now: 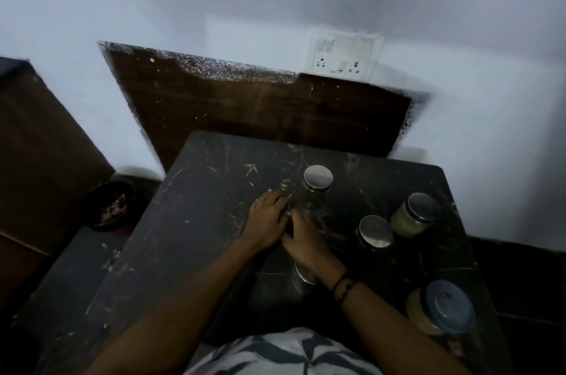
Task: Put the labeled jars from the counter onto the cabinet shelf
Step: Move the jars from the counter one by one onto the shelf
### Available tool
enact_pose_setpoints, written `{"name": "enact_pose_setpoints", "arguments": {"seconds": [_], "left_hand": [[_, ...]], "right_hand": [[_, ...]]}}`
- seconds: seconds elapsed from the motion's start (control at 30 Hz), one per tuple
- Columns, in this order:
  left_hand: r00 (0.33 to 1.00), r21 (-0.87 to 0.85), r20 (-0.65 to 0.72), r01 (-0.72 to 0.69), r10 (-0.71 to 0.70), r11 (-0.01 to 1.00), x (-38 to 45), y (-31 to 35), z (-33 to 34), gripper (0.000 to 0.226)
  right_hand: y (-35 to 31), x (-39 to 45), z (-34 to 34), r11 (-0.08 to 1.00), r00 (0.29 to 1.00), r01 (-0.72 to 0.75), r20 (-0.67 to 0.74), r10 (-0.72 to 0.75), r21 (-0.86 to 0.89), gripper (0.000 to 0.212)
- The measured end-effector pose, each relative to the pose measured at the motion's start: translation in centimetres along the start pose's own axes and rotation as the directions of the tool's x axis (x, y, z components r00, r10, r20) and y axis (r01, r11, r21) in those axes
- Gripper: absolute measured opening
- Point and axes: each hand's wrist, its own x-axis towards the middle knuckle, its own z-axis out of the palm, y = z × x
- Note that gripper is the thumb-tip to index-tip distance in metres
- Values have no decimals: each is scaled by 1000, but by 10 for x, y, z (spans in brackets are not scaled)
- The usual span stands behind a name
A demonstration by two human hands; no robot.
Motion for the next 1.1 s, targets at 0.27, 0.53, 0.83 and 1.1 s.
{"name": "enact_pose_setpoints", "arguments": {"seconds": [0.27,0.53,0.83,1.1], "left_hand": [[990,-195,38,140,-136,971,6,-3,-4,50],[959,-444,0,254,-284,859,9,-2,-27,29],[904,-802,-46,220,-425,555,9,6,-70,26],[904,-912,-8,168,-427,374,-3,16,-71,17]], "right_hand": [[0,16,8,990,989,-65,124,80,-124,84],[-7,25,-3,955,999,5,-41,7,296,68],[-11,45,-56,666,994,108,-103,-46,738,48],[-15,41,-60,420,997,53,-70,23,906,32]]}}
